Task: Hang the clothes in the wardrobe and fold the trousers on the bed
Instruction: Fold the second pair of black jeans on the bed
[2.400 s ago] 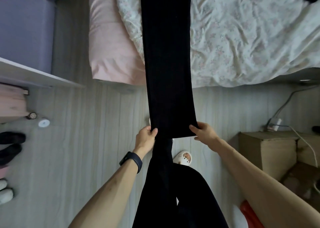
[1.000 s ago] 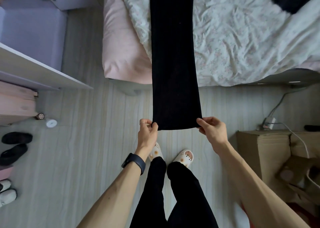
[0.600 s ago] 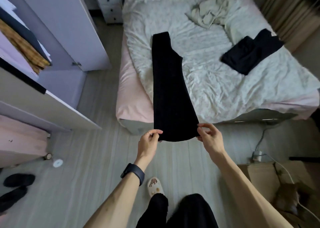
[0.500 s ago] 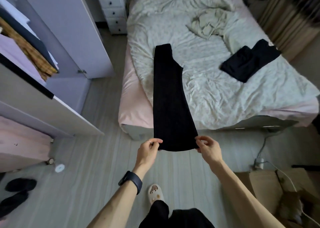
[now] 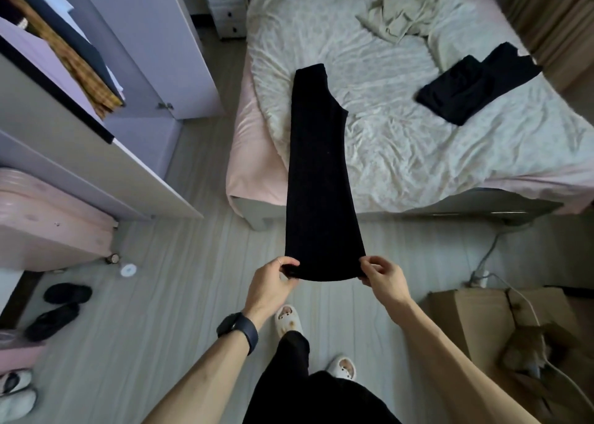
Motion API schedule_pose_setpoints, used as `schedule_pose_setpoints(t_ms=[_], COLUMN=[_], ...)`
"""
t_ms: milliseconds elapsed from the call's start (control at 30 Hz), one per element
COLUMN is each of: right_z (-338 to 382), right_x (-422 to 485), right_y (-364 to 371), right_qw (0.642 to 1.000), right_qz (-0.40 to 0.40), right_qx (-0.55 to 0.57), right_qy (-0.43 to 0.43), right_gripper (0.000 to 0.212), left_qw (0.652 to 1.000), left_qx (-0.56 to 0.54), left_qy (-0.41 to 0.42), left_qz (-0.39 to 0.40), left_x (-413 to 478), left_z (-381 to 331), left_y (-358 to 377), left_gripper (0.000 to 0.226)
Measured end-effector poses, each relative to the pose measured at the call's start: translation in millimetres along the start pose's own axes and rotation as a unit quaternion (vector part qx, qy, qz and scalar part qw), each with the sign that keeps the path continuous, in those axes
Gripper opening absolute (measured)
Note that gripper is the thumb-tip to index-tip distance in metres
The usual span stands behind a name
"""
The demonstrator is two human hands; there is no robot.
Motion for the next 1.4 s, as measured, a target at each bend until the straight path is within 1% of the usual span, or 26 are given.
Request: schedule_pose_setpoints(t_ms=[67, 133, 167, 233, 300, 367, 433, 467, 533, 600, 633, 667, 767, 833, 867, 900, 933, 1000, 1100, 1167, 1300, 1400], right_z=[7, 22, 30, 51, 77, 99, 116, 119, 123, 117, 109, 99, 60, 38, 34, 34, 39, 63, 119, 154, 223, 267], right_x=[-8, -12, -14, -17, -23, -34, -42, -45, -50, -58, -59, -58, -43, -32, -27, -22, -16, 2, 42, 71, 149, 203], right_y=[-5, -3, -1, 3, 6, 9, 13, 14, 15, 16, 16, 15, 8, 9, 11, 14, 17, 22, 31, 37, 58, 74], right_qw=[0.999, 0.997, 0.995, 0.982, 0.946, 0.892, 0.833, 0.812, 0.783, 0.764, 0.764, 0.772, 0.818, 0.831, 0.830, 0.830, 0.833, 0.841, 0.850, 0.858, 0.885, 0.899], right_qz=[0.024, 0.058, 0.070, 0.072, 0.052, 0.030, 0.016, 0.011, 0.006, 0.021, 0.037, 0.054, 0.116, 0.181, 0.209, 0.230, 0.237, 0.221, 0.172, 0.150, 0.093, 0.069], right_qx=[0.017, 0.001, -0.029, -0.121, -0.227, -0.305, -0.361, -0.381, -0.406, -0.417, -0.422, -0.432, -0.461, -0.470, -0.474, -0.473, -0.467, -0.455, -0.431, -0.411, -0.367, -0.356], right_qy=[-0.017, -0.042, -0.060, -0.123, -0.225, -0.333, -0.419, -0.442, -0.471, -0.492, -0.486, -0.463, -0.325, -0.237, -0.207, -0.186, -0.179, -0.191, -0.248, -0.270, -0.272, -0.246], right_gripper=[0.007, 0.023, 0.031, 0.035, 0.028, 0.021, 0.020, 0.020, 0.020, 0.018, 0.017, 0.018, 0.025, 0.026, 0.025, 0.024, 0.022, 0.018, 0.011, 0.012, 0.014, 0.017], left_qw=[0.994, 0.982, 0.975, 0.954, 0.926, 0.890, 0.855, 0.843, 0.824, 0.822, 0.827, 0.834, 0.859, 0.886, 0.897, 0.907, 0.917, 0.938, 0.955, 0.966, 0.981, 0.985], left_qx=[0.089, 0.149, 0.169, 0.210, 0.257, 0.316, 0.369, 0.386, 0.402, 0.398, 0.389, 0.381, 0.362, 0.357, 0.353, 0.339, 0.319, 0.281, 0.248, 0.208, 0.134, 0.121], left_qy=[0.036, 0.070, 0.085, 0.123, 0.172, 0.223, 0.258, 0.273, 0.302, 0.322, 0.330, 0.336, 0.334, 0.291, 0.268, 0.250, 0.238, 0.201, 0.159, 0.146, 0.123, 0.110], left_qz=[-0.048, -0.094, -0.118, -0.173, -0.217, -0.241, -0.256, -0.258, -0.262, -0.249, -0.235, -0.217, -0.140, -0.051, -0.015, 0.004, 0.002, -0.021, -0.041, -0.046, -0.060, -0.057], left_x=[-3, -4, -5, -9, -13, -17, -17, -16, -20, -26, -31, -36, -43, -35, -29, -21, -13, 15, 75, 117, 221, 287], left_z=[-13, -26, -33, -48, -64, -77, -88, -92, -97, -95, -90, -85, -66, -50, -42, -38, -37, -43, -60, -73, -101, -120], left_y=[-12, -23, -29, -43, -53, -57, -61, -61, -60, -52, -45, -37, -11, 5, 11, 12, 7, -12, -44, -65, -111, -135], left_gripper=[0.026, 0.025, 0.026, 0.027, 0.028, 0.029, 0.029, 0.030, 0.031, 0.031, 0.031, 0.031, 0.028, 0.027, 0.032, 0.036, 0.038, 0.034, 0.024, 0.021, 0.025, 0.028])
Point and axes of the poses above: each hand's wrist, its own x-axis towards the middle knuckle, its own y-axis out of the palm, z = x × y, the point moved 10 cm from there along x, towards the middle knuckle, and after that the axes turned 11 degrees about x, right-handed, at the moved point
